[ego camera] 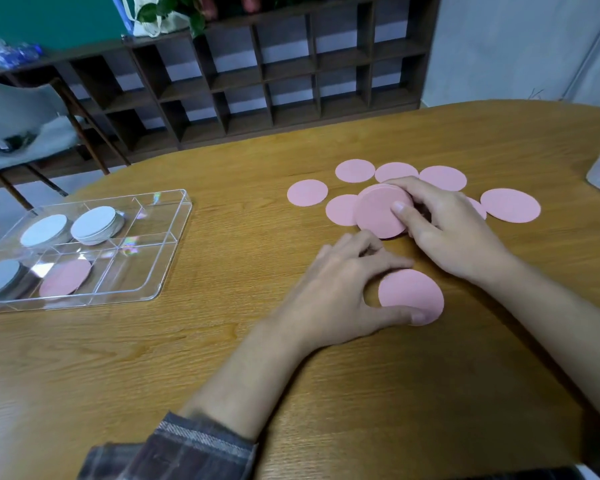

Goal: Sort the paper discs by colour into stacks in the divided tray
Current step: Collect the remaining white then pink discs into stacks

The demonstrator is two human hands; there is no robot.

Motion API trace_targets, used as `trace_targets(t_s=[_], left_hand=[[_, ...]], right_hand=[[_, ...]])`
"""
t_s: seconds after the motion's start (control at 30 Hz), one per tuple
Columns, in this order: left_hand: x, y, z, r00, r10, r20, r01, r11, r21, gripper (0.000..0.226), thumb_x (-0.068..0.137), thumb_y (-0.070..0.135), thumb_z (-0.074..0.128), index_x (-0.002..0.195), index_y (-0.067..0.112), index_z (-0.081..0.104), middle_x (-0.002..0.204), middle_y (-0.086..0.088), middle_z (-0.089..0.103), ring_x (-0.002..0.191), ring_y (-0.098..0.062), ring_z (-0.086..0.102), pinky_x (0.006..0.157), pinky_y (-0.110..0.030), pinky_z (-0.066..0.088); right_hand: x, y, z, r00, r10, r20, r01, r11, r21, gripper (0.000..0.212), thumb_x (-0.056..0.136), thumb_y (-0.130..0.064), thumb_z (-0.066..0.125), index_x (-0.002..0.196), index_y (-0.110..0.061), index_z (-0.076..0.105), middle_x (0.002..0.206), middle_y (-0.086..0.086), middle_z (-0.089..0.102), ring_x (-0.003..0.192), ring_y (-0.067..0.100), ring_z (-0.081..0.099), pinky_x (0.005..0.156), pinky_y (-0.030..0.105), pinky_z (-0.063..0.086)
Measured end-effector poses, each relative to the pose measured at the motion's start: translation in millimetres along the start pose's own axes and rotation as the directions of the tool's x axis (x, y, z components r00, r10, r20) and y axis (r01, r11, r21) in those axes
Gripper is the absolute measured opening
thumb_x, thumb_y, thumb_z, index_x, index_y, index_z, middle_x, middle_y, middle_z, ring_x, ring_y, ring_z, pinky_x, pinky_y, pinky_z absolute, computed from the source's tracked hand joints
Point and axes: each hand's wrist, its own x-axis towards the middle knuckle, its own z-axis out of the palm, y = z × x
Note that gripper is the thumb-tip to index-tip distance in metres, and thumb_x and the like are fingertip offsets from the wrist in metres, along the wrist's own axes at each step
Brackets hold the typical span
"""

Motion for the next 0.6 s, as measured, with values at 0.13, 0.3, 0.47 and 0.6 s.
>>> trace_targets(t_s=[0.13,0.3,0.47,0.6], left_hand=[[0.9,-3.4,-1.5,0.999,-0.028,0.015,0.029,0.997,-0.070,0.057,0.077,0.064,0.078,0.128,0.038,0.069,0.113,0.016,0.051,0.114,-0.008,0.049,0.104,-0.042,0.041],[3.0,-7.4,-8.8,0.995,-0.073,-0.071,0.051,0.961,-0.272,0.027,0.084,0.026,0.086,0.108,0.021,0.075,0.097,0.008,0.067,0.084,-0.006,0.058,0.082,-0.017,0.046],[6.0,-13.9,-12.5,0.947,-0.262,-0.188,0.163,0.892,-0.421,0.016,0.086,0.016,0.084,0.098,0.022,0.074,0.080,0.007,0.068,0.063,-0.003,0.054,0.064,-0.013,0.043],[8.9,-22.3,-13.2,0.873,-0.370,-0.319,0.164,0.837,-0.523,0.015,0.088,0.016,0.082,0.092,0.019,0.068,0.078,-0.005,0.070,0.064,-0.016,0.061,0.063,-0.023,0.049]], right_hand=[[-0.6,0.5,0.9,1.000,0.001,0.005,0.000,1.000,-0.017,0.029,0.104,-0.020,0.053,0.130,-0.028,0.063,0.093,-0.007,0.068,0.083,0.011,0.060,0.073,0.023,0.046],[-0.7,-0.3,0.9,1.000,0.013,0.022,-0.013,1.000,-0.022,0.035,0.104,-0.019,0.053,0.136,-0.031,0.062,0.092,-0.015,0.066,0.081,0.001,0.057,0.069,0.007,0.037],[-1.2,-0.6,1.0,0.997,0.056,0.048,-0.057,0.998,0.012,0.043,0.105,-0.020,0.052,0.142,-0.041,0.057,0.083,-0.019,0.063,0.077,0.008,0.055,0.071,0.014,0.040],[-1.4,-3.1,-0.3,0.993,0.061,0.099,-0.070,0.994,0.082,0.037,0.106,-0.018,0.049,0.132,-0.039,0.065,0.077,-0.032,0.062,0.075,-0.004,0.056,0.075,0.015,0.038]])
